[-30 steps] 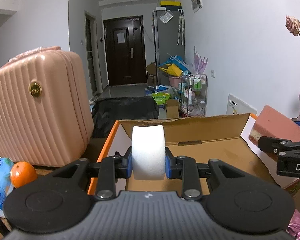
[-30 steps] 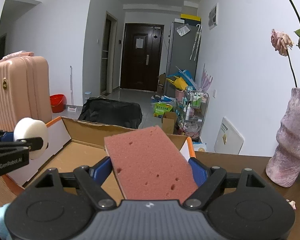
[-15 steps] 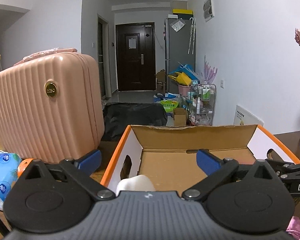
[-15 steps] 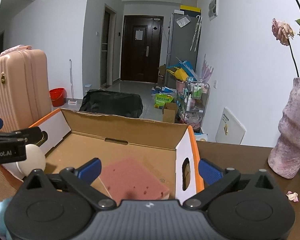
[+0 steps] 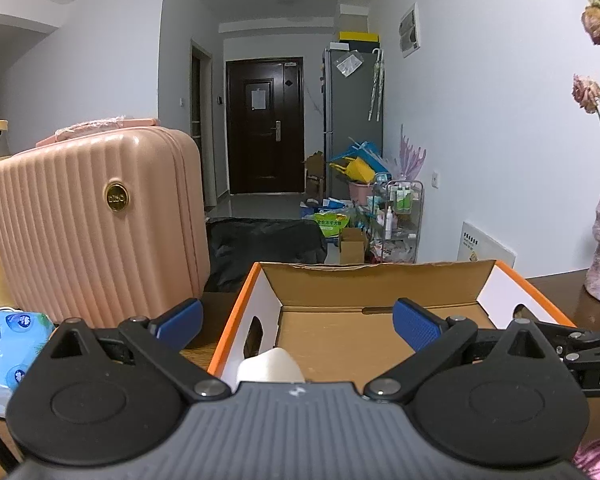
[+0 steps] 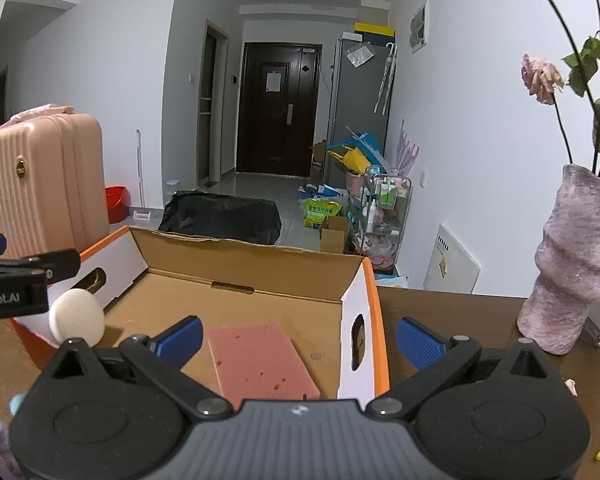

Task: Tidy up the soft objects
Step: 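Open both tools to drop the sponges into the cardboard box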

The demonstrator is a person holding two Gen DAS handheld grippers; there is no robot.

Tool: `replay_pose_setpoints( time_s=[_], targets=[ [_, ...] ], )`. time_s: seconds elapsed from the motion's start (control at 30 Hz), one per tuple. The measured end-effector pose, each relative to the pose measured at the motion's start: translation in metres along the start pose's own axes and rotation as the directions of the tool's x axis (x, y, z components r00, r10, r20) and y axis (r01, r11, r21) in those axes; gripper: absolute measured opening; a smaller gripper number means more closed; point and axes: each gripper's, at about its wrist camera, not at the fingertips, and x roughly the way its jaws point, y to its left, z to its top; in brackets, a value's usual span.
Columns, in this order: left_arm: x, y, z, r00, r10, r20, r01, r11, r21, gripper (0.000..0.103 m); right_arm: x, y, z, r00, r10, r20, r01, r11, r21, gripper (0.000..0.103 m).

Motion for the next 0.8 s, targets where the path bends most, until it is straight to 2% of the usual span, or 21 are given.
replay_pose_setpoints(
  time_s=[0.4, 0.8],
  targets=[
    [-0.036, 0.01, -0.007, 0.999, -0.036, 0.009, 0.036, 0.999, 0.0, 0.103, -0.042, 0.003, -0.017, 1.0, 0.007, 0.019, -0.007, 1.0, -0.012, 0.103],
    [-0.083, 0.019, -0.017, 0.999, -0.041, 0.03, 0.041, 0.999, 0.001, 0.103, -0.089, 0.005, -0.038, 0.999, 0.012, 0.043, -0.012, 1.0, -0.006, 0.103]
  ],
)
